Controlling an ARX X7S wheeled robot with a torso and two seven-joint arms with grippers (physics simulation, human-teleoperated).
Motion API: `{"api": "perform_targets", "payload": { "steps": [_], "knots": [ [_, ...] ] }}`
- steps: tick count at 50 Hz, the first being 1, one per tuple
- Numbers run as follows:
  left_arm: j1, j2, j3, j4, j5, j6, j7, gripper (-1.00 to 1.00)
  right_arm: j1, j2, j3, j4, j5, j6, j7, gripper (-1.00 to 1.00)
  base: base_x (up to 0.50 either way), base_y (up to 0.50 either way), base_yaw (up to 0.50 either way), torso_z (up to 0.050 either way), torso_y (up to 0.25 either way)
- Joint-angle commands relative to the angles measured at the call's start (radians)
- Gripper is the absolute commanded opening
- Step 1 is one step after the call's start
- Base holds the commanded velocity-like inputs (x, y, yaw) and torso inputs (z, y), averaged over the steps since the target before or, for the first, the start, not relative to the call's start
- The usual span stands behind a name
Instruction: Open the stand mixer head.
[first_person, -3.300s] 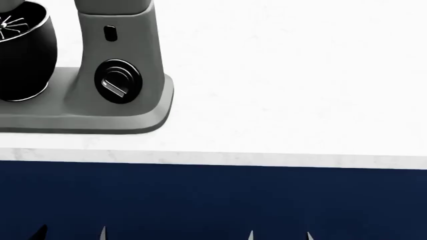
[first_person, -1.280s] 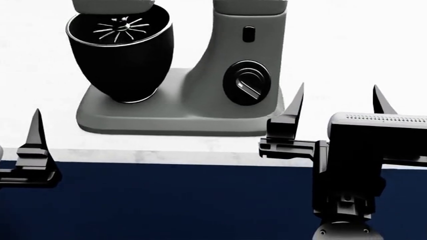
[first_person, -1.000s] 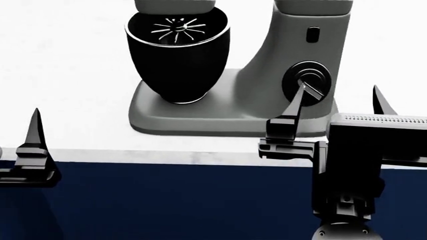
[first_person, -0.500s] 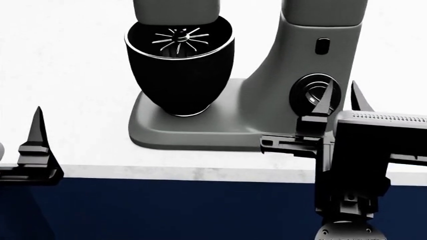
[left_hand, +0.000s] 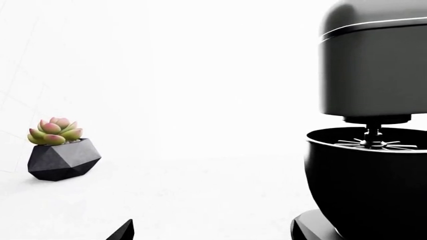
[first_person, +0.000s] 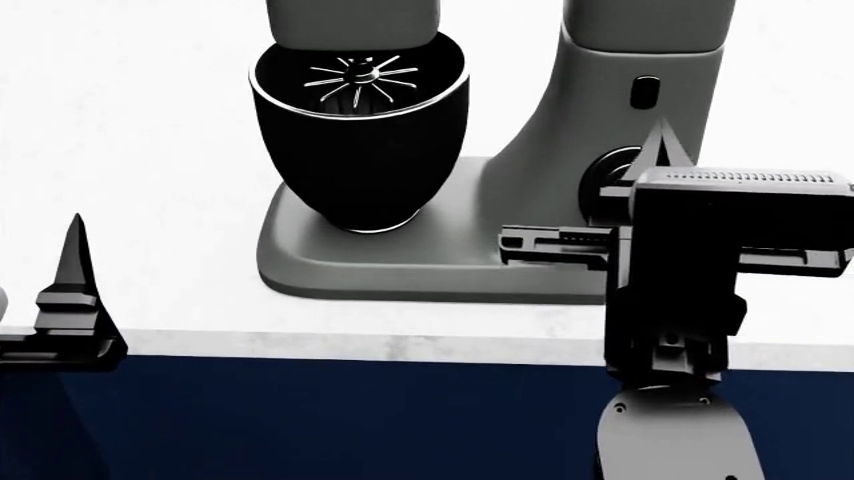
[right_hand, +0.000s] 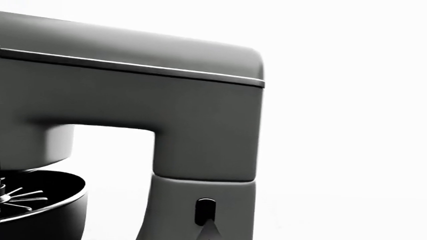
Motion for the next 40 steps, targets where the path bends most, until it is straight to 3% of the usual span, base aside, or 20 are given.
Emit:
{"api": "perform_targets", "payload": {
  "steps": [1,40],
  "knots": [
    [0.003,-0.004,-0.001,-0.002,-0.007,0.006,-0.003,1.00,0.061,-0.004,-0.025,0.079,-0.019,-0.028,0.017,-1.00,0.00,0.00,0.00,0.000,0.000],
    [0.011,-0.015,-0.009,0.012,-0.033,0.013,-0.020,1.00,0.163,-0.017,-0.081,0.333,-0.055,-0.162,0.068,-1.00,0.00,0.00,0.00,0.000,0.000]
  ]
}}
